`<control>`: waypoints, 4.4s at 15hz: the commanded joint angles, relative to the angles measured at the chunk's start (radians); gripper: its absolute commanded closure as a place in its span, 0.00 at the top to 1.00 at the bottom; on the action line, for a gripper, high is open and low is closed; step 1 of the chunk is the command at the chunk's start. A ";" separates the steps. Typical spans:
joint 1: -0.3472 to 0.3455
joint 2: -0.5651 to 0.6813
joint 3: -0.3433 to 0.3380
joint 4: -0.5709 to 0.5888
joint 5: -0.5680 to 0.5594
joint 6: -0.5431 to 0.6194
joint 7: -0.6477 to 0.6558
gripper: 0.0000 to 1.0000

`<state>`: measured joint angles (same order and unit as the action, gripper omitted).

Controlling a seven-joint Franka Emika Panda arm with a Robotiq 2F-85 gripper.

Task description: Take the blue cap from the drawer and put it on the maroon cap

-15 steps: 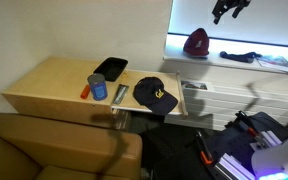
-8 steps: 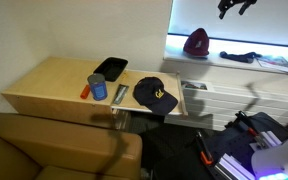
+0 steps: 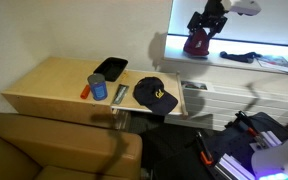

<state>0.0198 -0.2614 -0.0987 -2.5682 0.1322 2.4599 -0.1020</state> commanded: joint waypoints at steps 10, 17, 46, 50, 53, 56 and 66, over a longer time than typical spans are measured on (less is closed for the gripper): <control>0.103 0.312 0.103 -0.027 0.185 0.054 -0.067 1.00; 0.097 0.553 0.198 0.004 0.141 0.328 0.023 1.00; 0.334 0.862 -0.044 0.158 -0.001 0.656 0.359 0.01; 0.288 0.832 -0.019 0.141 0.031 0.632 0.399 0.01; 0.114 0.755 0.115 0.099 0.110 0.620 0.402 0.01; -0.093 0.635 0.243 0.007 0.175 0.641 0.358 0.01; -0.348 0.342 0.262 -0.075 0.169 0.711 0.290 0.04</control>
<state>-0.3291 0.0789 0.1640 -2.6435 0.3016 3.1700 0.1873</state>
